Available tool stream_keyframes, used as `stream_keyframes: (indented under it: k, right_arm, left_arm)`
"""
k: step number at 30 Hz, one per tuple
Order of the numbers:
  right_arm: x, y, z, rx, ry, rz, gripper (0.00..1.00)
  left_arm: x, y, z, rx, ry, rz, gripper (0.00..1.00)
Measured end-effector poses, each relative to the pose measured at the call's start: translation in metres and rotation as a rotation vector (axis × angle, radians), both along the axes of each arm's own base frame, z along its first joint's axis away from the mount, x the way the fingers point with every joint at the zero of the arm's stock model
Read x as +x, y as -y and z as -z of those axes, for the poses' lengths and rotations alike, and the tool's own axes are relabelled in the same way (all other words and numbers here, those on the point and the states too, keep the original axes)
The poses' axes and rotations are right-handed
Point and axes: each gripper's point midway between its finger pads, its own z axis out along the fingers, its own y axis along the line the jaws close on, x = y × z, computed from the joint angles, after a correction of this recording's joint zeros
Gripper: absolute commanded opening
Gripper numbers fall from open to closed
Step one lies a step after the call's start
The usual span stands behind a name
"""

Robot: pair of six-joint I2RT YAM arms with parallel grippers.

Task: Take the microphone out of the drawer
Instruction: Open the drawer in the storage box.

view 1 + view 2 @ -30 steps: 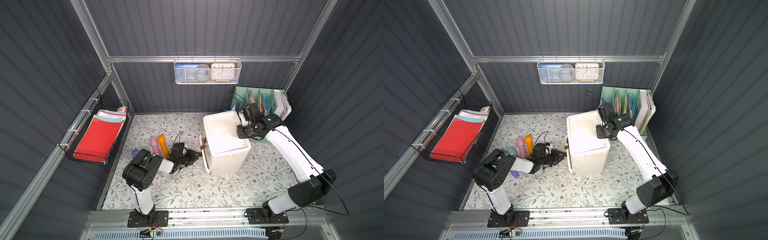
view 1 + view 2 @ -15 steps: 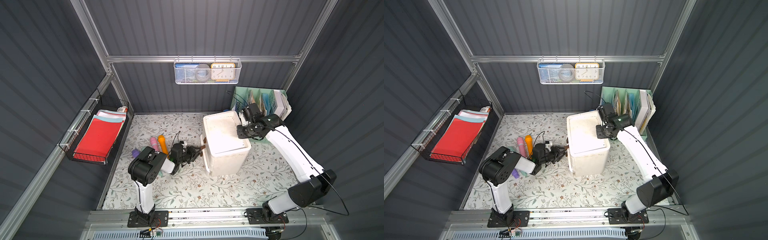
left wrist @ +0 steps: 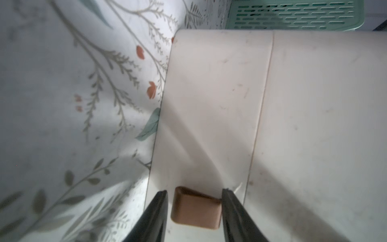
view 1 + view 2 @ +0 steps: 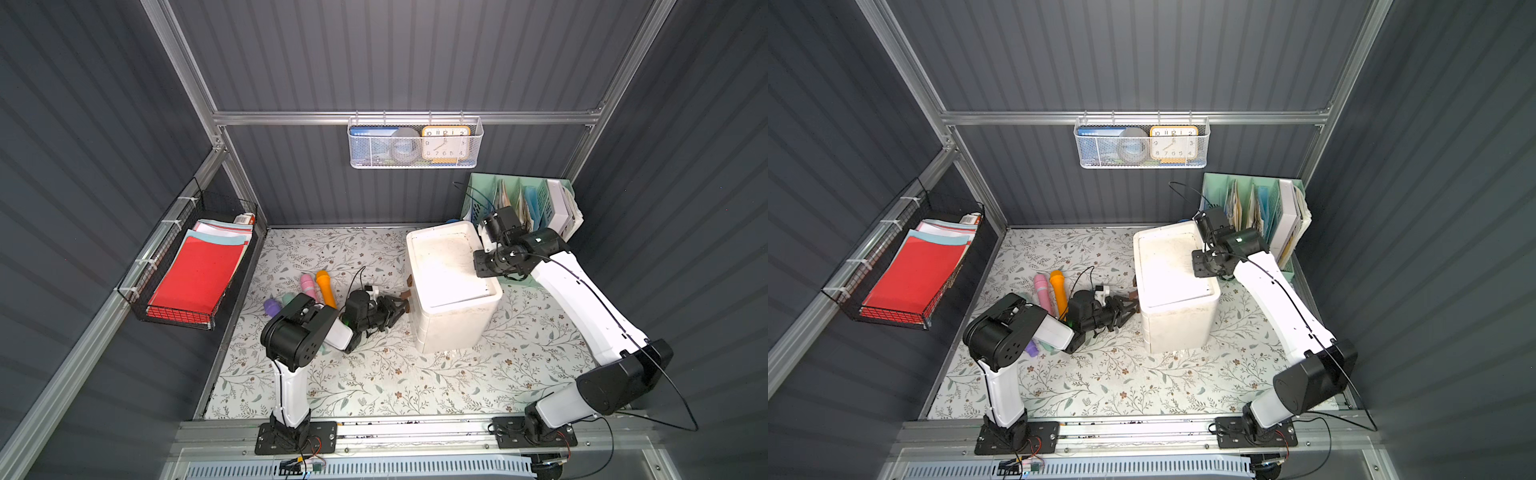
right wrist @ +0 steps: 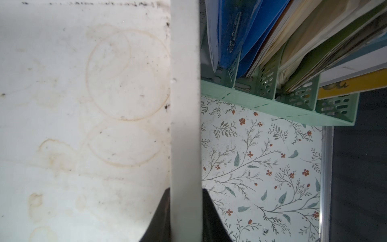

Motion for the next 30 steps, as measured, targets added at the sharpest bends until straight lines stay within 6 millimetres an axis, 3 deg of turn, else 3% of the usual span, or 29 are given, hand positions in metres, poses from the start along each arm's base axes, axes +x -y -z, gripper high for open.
stream_keyframes:
  k: [9, 19, 30]
  right_arm:
    - [0.0, 0.0, 0.0, 0.0, 0.0, 0.0, 0.0]
    - [0.0, 0.0, 0.0, -0.001, 0.0, 0.0, 0.0]
    - [0.0, 0.0, 0.0, -0.002, 0.0, 0.001, 0.0]
  left_arm:
    - [0.001, 0.003, -0.001, -0.032, -0.012, -0.005, 0.42]
    - [0.008, 0.007, -0.011, -0.066, -0.005, -0.015, 0.0]
    - [0.006, 0.006, -0.012, -0.037, 0.011, -0.001, 0.0]
